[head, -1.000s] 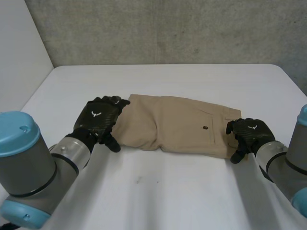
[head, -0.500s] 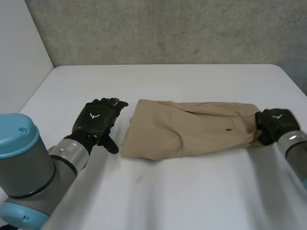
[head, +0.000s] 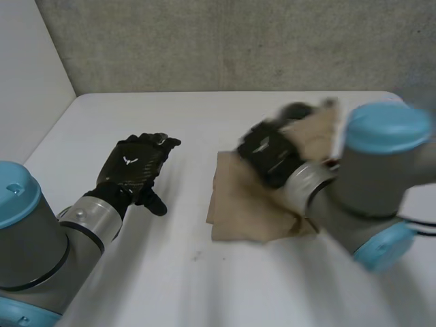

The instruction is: Fold the shorts.

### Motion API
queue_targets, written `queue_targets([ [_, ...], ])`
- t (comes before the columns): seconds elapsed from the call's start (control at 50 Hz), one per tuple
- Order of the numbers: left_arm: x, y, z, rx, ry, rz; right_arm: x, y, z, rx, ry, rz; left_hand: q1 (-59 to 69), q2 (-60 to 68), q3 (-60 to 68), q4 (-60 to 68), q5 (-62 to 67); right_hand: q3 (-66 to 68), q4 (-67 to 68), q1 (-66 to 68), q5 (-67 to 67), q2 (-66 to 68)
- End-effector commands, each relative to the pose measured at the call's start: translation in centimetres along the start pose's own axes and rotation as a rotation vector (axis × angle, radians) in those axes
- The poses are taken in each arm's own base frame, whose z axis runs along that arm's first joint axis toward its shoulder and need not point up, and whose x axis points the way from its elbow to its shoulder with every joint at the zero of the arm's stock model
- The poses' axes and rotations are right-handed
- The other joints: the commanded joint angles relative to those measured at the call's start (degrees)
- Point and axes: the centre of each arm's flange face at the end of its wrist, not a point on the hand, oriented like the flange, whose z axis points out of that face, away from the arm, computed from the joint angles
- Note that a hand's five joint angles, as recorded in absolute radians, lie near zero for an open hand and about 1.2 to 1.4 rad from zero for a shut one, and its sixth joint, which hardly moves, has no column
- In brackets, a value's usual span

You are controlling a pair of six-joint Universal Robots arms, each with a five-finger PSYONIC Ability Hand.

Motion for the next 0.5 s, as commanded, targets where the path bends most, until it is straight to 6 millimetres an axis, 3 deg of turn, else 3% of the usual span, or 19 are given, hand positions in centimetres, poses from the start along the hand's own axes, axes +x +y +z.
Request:
queue_targets([
  [0.02, -0.1, 0.0, 0.1, 0.002, -0.003, 0.001, -6.2, 0.7, 0.3, 0.029, -0.224, 0.003, -1.07, -1.46, -2.2, -1.65, -2.6, 5.81, 5.85, 18.26, 8.22, 7.19],
  [0.06, -0.2, -0.1, 0.2, 0.005, -0.005, 0.001, -5.4, -0.1, 0.2, 0.058, -0.205, 0.017, -1.07, -1.46, -2.2, -1.65, -2.6, -35.43, -35.39, -22.98, -33.02, -34.05],
  [0.12, -0.3, -0.5, 0.4, 0.024, -0.008, 0.003, -3.8, -1.3, -0.1, 0.094, -0.154, 0.033, -1.07, -1.46, -2.2, -1.65, -2.6, -56.09, -56.05, -43.64, -53.69, -54.71],
  [0.2, -0.5, -1.4, 1.1, 0.061, -0.012, 0.009, -0.4, -2.9, -0.6, 0.14, -0.053, 0.171, -1.07, -1.46, -2.2, -1.65, -2.6, -58.25, -58.21, -45.8, -55.85, -56.87],
  [0.22, -0.5, -2.0, 1.4, 0.079, -0.013, 0.011, 1.4, -3.1, -0.9, 0.147, -0.008, 0.264, -1.07, -1.46, -2.2, -1.65, -2.6, -58.25, -58.21, -45.8, -55.85, -56.87],
  [0.3, -0.5, -3.6, 2.2, 0.13, -0.01, 0.018, 5.6, -2.5, -1.7, 0.15, 0.098, 0.493, -1.02, -1.41, -2.16, -1.6, -2.55, -58.25, -58.21, -45.8, -55.85, -56.87],
  [0.32, 0.1, -4.1, 3.4, 0.148, 0.009, 0.017, 6.2, -2.2, -1.8, 0.145, 0.113, 0.533, -0.52, -0.91, -1.66, -1.1, -2.05, -58.25, -58.21, -45.8, -55.85, -56.87],
  [0.4, 1.9, -4.5, 4.2, 0.166, 0.055, 0.015, 6.9, -0.2, -1.5, 0.078, 0.138, 0.639, -0.35, -0.74, -1.49, -0.93, -1.88, -58.25, -58.21, -45.8, -55.85, -56.87],
  [0.44, 4.4, -4.8, 5.2, 0.173, 0.111, -0.016, 6.7, 0.5, -1.2, 0.039, 0.135, 0.649, -0.02, -0.4, -1.15, -0.6, -1.54, -58.25, -58.21, -45.8, -55.85, -56.87],
  [0.5, 6.2, -3.9, 6.8, 0.108, 0.135, -0.08, 6.3, 1.8, -0.4, -0.04, 0.129, 0.666, 1.16, 0.77, 0.02, 0.58, -0.37, -58.25, -58.21, -45.8, -55.85, -56.87],
])
